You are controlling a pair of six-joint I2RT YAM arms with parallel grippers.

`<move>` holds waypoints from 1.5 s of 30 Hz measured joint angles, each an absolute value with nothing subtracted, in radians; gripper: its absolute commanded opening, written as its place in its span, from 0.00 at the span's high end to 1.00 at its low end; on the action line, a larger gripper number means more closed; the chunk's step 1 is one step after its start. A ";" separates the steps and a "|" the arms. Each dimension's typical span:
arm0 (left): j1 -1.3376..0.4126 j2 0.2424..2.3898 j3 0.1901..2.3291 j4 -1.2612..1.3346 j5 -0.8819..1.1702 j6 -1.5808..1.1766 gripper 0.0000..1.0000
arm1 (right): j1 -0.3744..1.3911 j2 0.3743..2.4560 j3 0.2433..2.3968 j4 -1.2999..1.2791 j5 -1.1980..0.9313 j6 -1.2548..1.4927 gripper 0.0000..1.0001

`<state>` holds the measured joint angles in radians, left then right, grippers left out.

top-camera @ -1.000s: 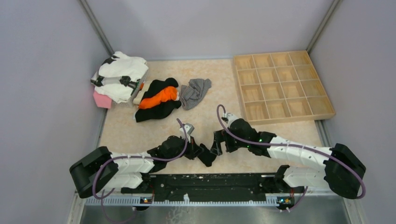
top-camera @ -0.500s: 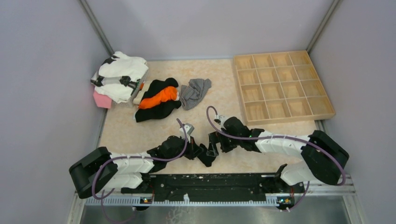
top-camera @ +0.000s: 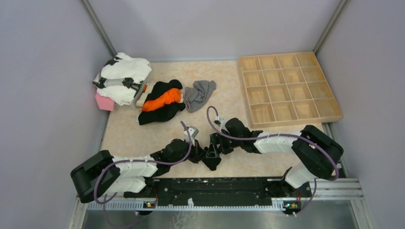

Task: Roll the underwear
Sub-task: Roll the underwear to the center of the board, then pick up the underwear from the center of the board.

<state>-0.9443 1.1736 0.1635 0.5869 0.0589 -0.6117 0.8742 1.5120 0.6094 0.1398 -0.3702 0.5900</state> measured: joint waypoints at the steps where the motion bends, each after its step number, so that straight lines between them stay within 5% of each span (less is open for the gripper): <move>1: -0.944 1.174 0.163 0.587 0.059 -0.612 1.00 | 0.874 1.518 0.609 0.149 -0.377 0.598 0.29; 8: -0.945 1.174 0.163 0.587 0.059 -0.612 1.00 | 0.874 1.535 0.566 0.225 -0.417 0.640 0.45; 18: -0.946 1.174 0.163 0.584 0.059 -0.611 1.00 | 0.874 1.578 0.537 0.330 -0.450 0.678 0.54; 25: -0.947 1.174 0.163 0.579 0.055 -0.611 1.00 | 0.874 1.609 0.537 0.371 -0.475 0.691 0.74; 30: -0.948 1.174 0.163 0.578 0.049 -0.611 1.00 | 0.872 1.609 0.527 0.392 -0.478 0.693 1.00; 38: -0.951 1.159 0.210 0.486 0.026 -0.611 1.00 | 0.872 1.598 0.515 0.409 -0.474 0.689 1.00; 45: -0.954 1.062 0.472 0.119 -0.133 -0.580 0.73 | 0.872 1.453 0.498 0.291 -0.381 0.641 1.00</move>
